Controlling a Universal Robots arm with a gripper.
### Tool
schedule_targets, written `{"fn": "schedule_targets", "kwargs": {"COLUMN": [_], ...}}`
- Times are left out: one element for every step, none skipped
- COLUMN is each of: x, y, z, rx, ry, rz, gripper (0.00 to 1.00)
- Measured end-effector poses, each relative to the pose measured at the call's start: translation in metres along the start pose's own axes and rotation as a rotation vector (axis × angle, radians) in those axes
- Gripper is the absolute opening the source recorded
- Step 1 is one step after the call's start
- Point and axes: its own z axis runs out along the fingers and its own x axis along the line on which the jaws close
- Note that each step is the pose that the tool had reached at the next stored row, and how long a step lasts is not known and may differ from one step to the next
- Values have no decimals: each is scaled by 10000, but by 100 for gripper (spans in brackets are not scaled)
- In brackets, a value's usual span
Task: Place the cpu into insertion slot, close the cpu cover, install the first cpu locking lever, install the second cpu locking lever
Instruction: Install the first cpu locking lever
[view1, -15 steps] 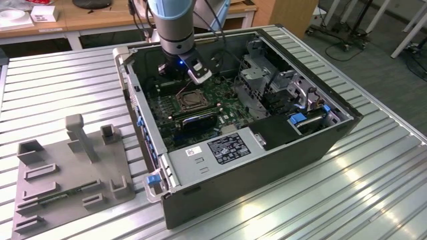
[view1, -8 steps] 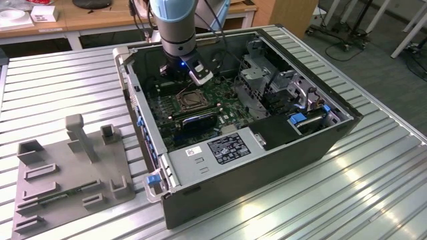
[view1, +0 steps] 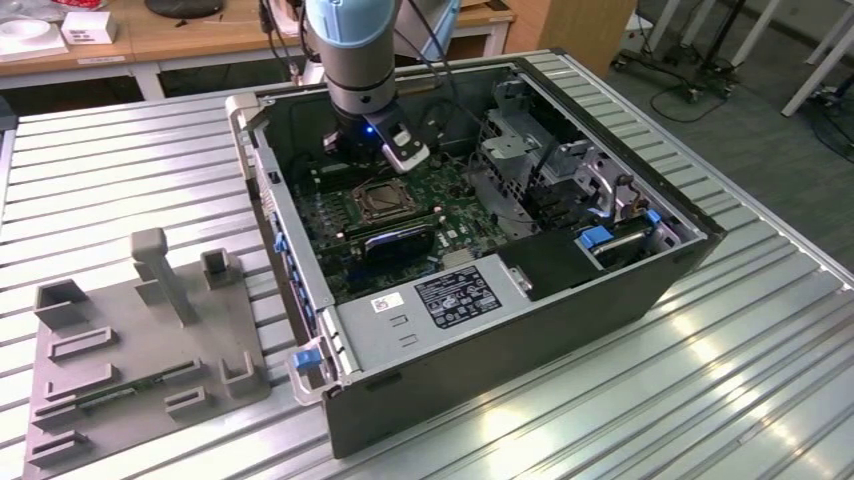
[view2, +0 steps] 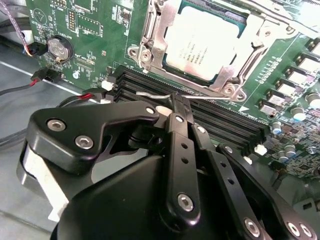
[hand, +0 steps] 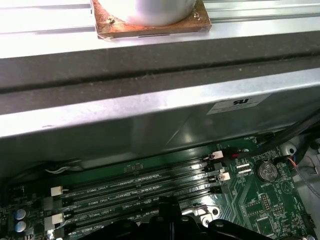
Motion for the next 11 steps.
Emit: {"fn": "schedule_targets", "kwargs": {"x": [0, 0, 0, 0, 0, 0, 1, 2, 2, 3, 4], "y": [-1, -1, -1, -3, -3, -3, -2, -1, 0, 2, 6], "z": [2, 4, 6, 9, 11, 13, 15, 16, 17, 18, 19], "rx": [0, 0, 0, 2, 6, 10, 12, 16, 21, 27, 34], "ry": [0, -1, -3, -7, -12, -21, -32, -41, -50, -60, -71], "rz": [1, 1, 5, 15, 32, 56, 85, 112, 139, 167, 197], "gripper": [11, 11, 11, 11, 11, 11, 11, 11, 11, 11, 11]}}
